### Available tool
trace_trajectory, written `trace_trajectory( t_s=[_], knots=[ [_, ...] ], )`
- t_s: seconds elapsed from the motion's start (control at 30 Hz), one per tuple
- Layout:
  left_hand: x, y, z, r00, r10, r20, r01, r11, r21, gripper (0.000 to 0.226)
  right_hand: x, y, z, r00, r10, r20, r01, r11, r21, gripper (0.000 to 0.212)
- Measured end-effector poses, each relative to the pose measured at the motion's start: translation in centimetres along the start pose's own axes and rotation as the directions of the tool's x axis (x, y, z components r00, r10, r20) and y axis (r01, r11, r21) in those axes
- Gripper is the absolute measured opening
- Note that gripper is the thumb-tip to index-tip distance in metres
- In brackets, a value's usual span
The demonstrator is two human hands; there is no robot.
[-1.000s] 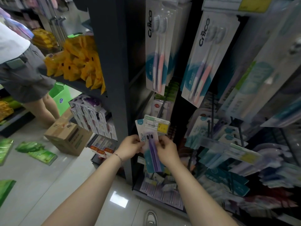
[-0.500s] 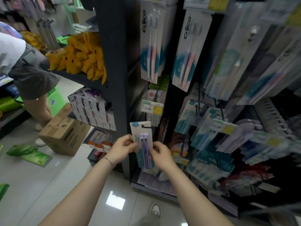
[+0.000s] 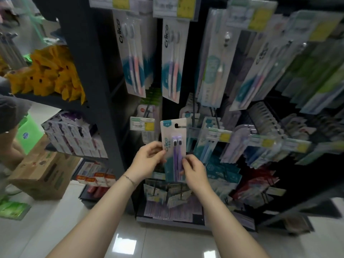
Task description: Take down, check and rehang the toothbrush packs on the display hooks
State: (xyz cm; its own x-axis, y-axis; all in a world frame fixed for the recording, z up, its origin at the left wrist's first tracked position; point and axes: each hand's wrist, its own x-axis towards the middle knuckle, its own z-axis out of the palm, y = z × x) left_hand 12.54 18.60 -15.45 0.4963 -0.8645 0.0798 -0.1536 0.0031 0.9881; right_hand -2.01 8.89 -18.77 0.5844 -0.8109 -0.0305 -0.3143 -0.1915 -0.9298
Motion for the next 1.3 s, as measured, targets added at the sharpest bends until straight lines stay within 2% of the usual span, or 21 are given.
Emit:
trace_trajectory(
  t_s=[0.17, 0.43, 0.6, 0.77, 0.9, 0.97, 1.07, 1.3],
  knots=[
    [1.6, 1.5, 4.1, 0.998, 0.055, 0.040, -0.055, 0.998, -0.009, 0.019, 0.7, 1.1, -3.9, 0.995, -0.045, -0.091, 0.044, 0.999, -0.017, 0.018],
    [3.3, 0.1, 9.4, 0.997, 0.016, 0.075, -0.020, 0.998, 0.055, 0.014, 1.5, 3.8, -9.4, 0.995, -0.076, -0.070, 0.071, 0.996, -0.060, 0.015],
    [3.3, -1.8, 11.9, 0.995, -0.068, 0.069, 0.061, 0.993, 0.100, 0.010, 2.2, 6.8, -11.1, 0.999, -0.052, 0.006, 0.053, 0.990, -0.134, 0.011],
    [3.1, -4.0, 13.5, 0.976, -0.217, 0.011, 0.214, 0.971, 0.110, 0.025, 2.9, 8.7, -11.9, 0.996, -0.019, 0.082, 0.037, 0.976, -0.215, 0.013],
    [3.5, -5.9, 14.2, 0.946, -0.320, 0.056, 0.309, 0.940, 0.147, 0.015, 3.5, 9.7, -12.4, 0.992, 0.030, 0.121, 0.008, 0.952, -0.305, 0.017],
    [3.7, -6.3, 14.7, 0.928, -0.363, 0.089, 0.351, 0.928, 0.121, 0.017, 3.9, 10.0, -12.7, 0.991, 0.059, 0.121, -0.012, 0.934, -0.357, 0.019],
    [4.2, -6.3, 15.2, 0.913, -0.394, 0.102, 0.385, 0.918, 0.094, 0.019, 4.7, 9.9, -13.1, 0.992, 0.075, 0.103, -0.030, 0.923, -0.383, 0.023],
    [6.4, -4.4, 16.3, 0.931, -0.365, 0.015, 0.365, 0.931, -0.003, 0.017, 6.4, 9.1, -13.8, 0.999, -0.030, 0.045, 0.044, 0.939, -0.341, 0.018]
  ],
)
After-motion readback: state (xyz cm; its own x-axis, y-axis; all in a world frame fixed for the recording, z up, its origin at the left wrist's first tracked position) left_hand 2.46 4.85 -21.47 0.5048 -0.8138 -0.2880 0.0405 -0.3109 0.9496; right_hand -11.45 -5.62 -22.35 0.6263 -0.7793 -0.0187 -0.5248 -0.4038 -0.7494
